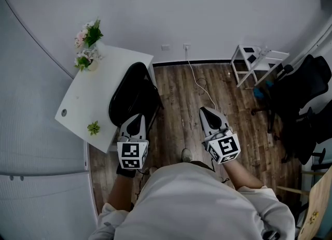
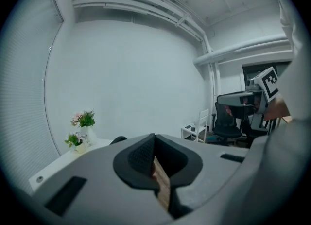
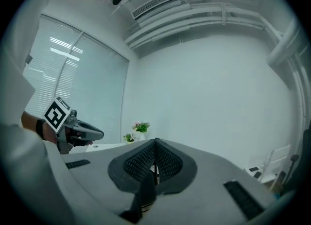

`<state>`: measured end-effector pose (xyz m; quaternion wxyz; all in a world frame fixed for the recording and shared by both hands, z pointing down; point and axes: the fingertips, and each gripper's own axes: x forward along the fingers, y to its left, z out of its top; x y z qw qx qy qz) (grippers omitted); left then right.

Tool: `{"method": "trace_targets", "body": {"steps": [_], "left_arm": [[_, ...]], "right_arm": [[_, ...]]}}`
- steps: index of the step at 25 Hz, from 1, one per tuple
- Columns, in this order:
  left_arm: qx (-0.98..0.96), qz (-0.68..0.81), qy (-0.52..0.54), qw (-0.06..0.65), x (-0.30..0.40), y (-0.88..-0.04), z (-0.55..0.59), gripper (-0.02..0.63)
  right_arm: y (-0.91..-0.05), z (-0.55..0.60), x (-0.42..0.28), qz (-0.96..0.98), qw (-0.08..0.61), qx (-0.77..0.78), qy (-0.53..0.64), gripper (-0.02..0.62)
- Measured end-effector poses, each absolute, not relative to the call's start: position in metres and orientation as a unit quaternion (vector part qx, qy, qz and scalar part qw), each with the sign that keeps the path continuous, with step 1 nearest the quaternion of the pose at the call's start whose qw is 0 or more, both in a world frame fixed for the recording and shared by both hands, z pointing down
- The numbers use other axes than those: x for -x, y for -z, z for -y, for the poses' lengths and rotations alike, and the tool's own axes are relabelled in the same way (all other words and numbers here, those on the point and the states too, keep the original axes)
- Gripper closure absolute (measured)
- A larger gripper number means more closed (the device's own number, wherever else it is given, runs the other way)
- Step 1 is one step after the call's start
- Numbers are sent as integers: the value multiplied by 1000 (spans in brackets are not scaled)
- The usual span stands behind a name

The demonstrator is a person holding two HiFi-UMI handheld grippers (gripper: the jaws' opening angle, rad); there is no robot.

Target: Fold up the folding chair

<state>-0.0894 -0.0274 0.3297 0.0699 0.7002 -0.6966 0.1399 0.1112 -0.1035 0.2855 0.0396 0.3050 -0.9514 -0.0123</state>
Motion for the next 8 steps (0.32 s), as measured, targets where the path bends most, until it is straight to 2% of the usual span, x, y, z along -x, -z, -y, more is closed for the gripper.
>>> {"method": "trace_targets", "body": {"steps": [8], "left_arm": [[-701, 694, -145, 72, 87, -332, 27, 597]], "right_arm": [[-288, 103, -111, 951, 44, -305, 12, 583]]}}
